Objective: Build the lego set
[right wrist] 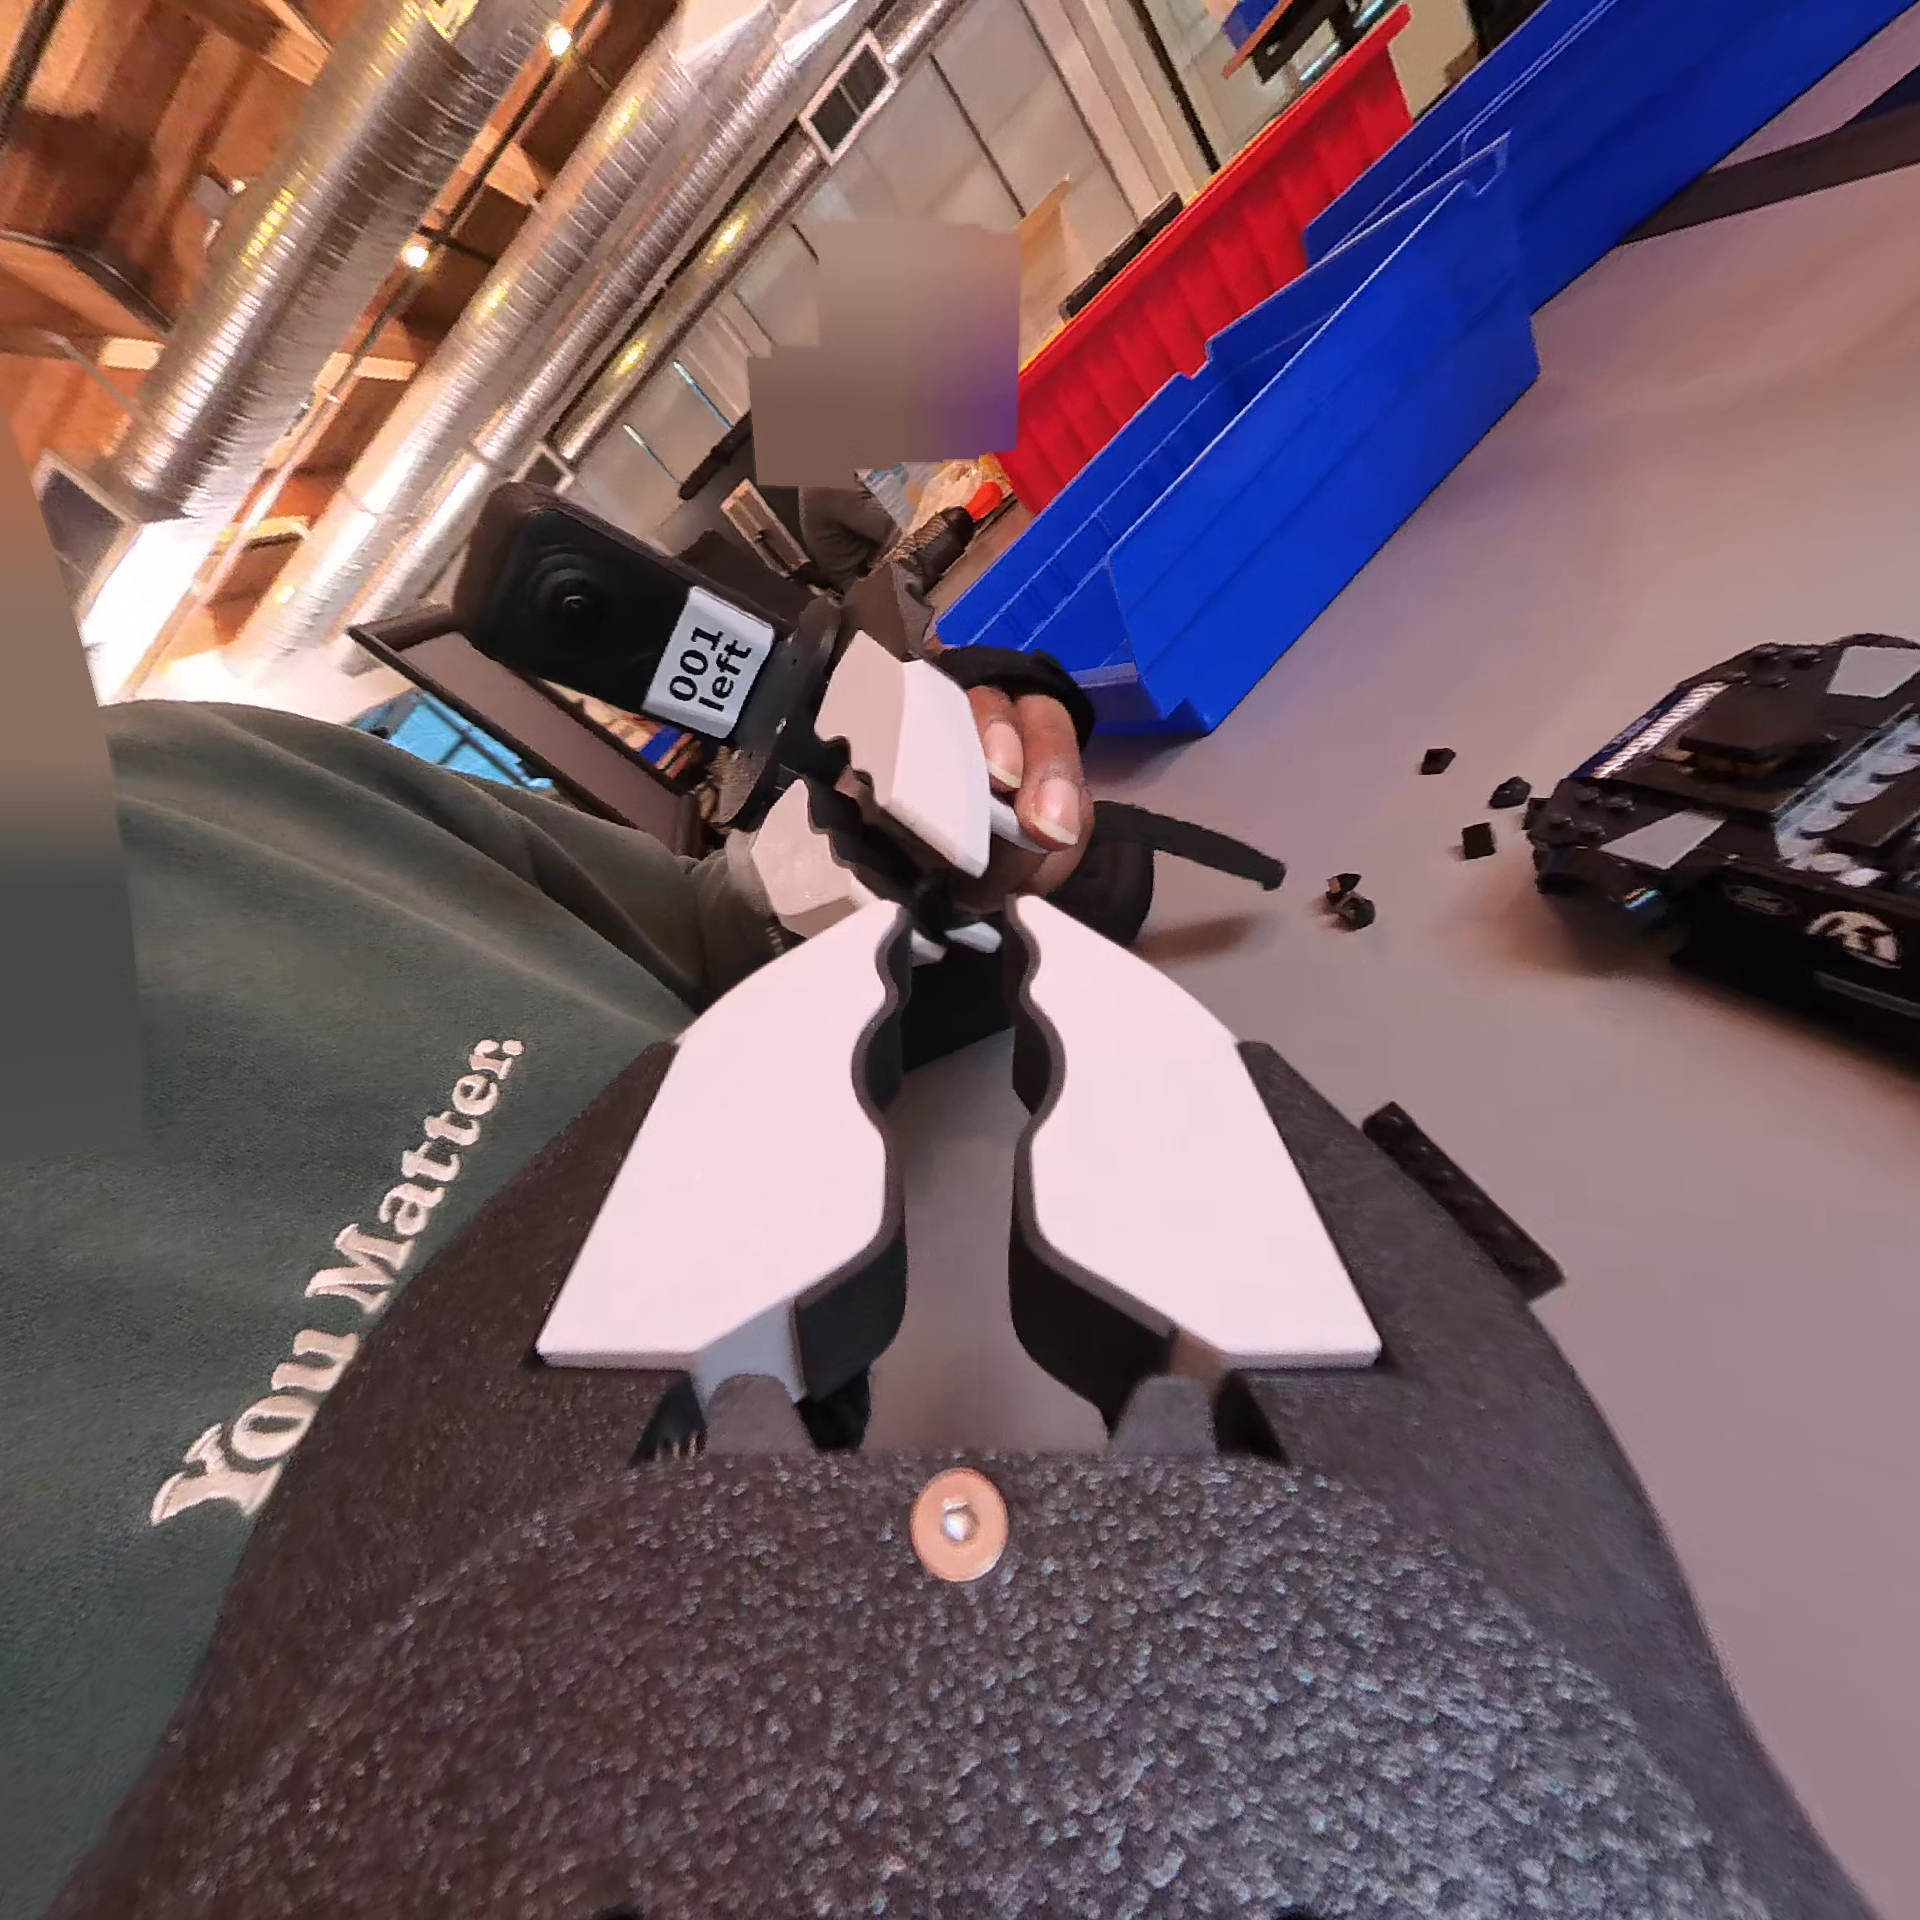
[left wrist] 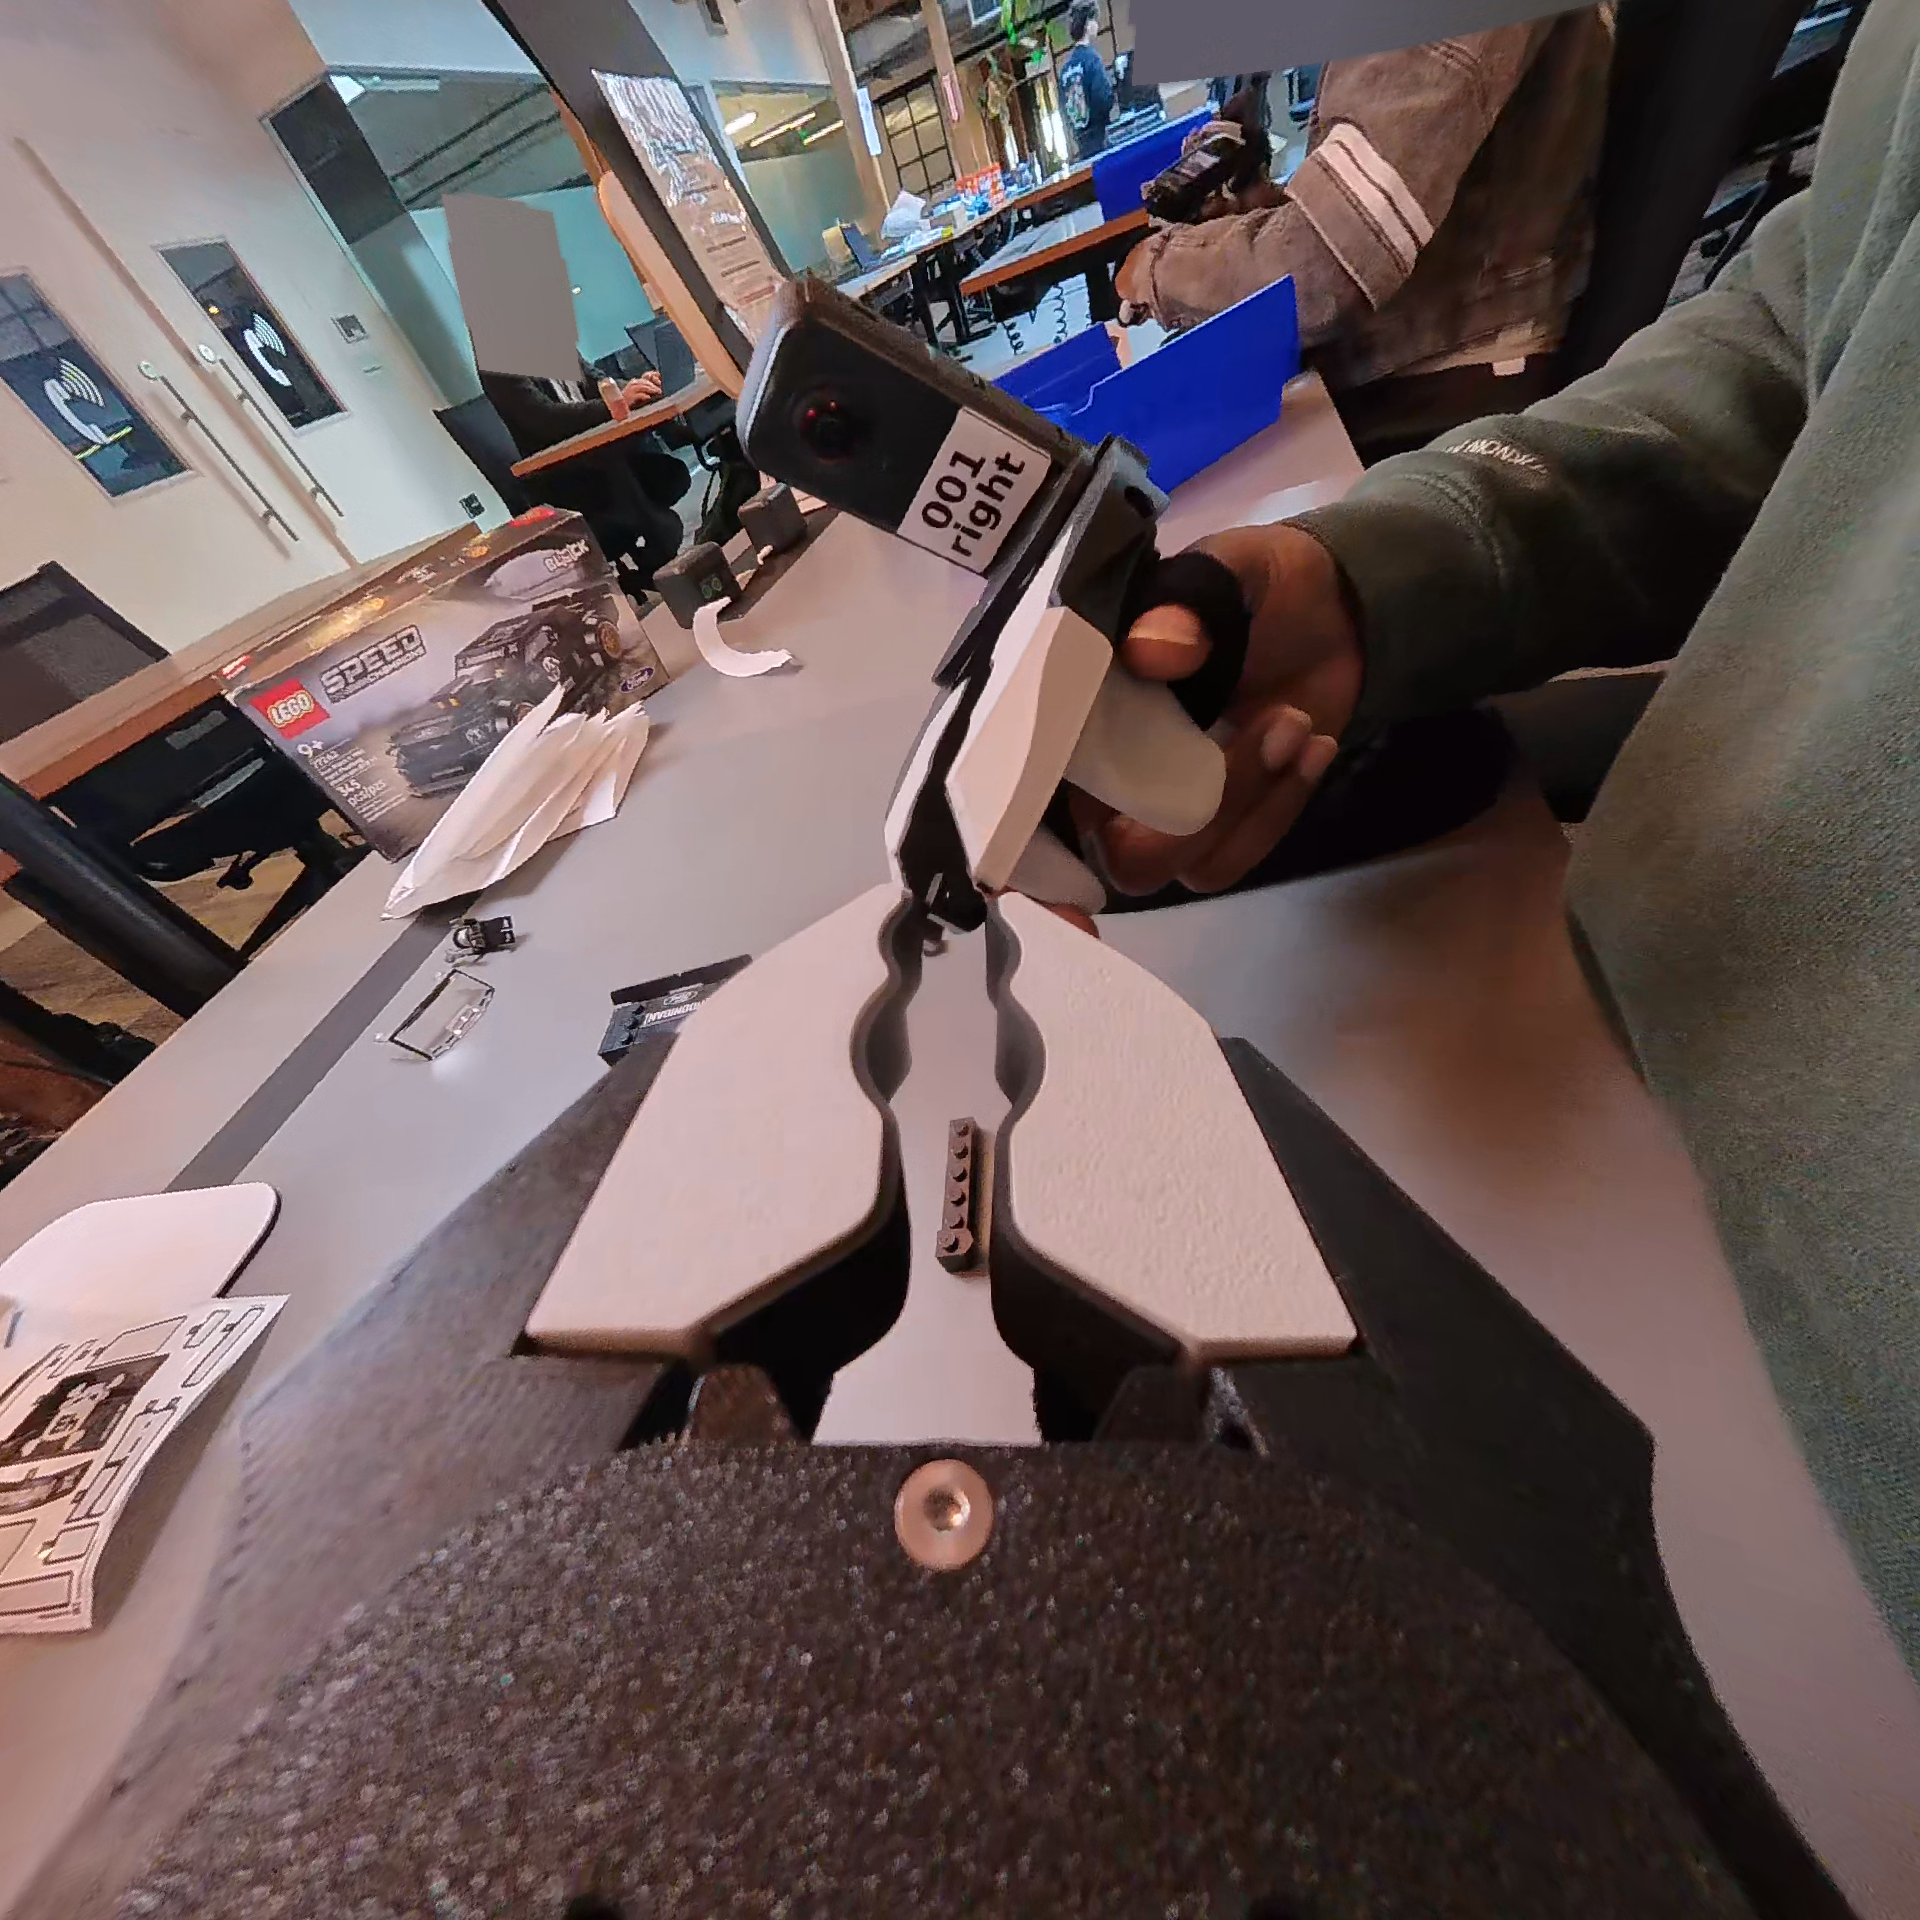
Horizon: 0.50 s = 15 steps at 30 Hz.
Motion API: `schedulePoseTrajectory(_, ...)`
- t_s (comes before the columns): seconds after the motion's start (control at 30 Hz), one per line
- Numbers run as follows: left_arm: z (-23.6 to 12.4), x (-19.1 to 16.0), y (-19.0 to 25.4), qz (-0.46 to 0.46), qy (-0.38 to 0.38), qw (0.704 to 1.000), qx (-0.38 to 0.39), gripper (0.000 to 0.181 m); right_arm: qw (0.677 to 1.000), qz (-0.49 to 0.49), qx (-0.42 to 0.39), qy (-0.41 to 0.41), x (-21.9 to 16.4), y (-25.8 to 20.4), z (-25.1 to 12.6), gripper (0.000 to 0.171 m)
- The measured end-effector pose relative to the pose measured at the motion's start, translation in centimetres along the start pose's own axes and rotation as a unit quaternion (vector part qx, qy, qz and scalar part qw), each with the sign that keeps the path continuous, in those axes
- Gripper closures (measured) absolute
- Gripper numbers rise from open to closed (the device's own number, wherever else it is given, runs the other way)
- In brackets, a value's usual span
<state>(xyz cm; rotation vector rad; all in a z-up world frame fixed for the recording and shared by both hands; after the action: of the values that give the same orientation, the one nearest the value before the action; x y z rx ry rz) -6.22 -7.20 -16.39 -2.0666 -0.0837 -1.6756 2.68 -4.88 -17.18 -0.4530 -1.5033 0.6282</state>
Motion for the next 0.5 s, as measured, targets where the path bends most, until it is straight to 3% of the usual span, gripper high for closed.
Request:
schedulePoseTrajectory(0.13,-0.09,0.04,0.09,0.007,0.003,1.000,0.000,0.170,0.999,0.039,0.033,-0.002,-0.17,-0.05,0.27,0.159)
schedulePoseTrajectory(0.5,0.12,-0.24,0.29,0.077,-0.023,0.996,0.032,0.169,0.996,0.084,0.020,0.011,-0.39,0.38,0.17,0.161)
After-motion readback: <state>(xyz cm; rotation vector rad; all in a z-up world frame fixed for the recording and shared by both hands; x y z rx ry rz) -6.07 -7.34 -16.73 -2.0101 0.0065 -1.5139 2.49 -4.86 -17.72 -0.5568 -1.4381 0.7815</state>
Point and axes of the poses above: each gripper's, where its closed fingertips meet, z out along the fingers, x out of its top, y = z × x across the jaws, the point moved 5 cm from there along -z, back along the fingers, and after that the axes turned 4 degrees about x, right-handed, at the moved point
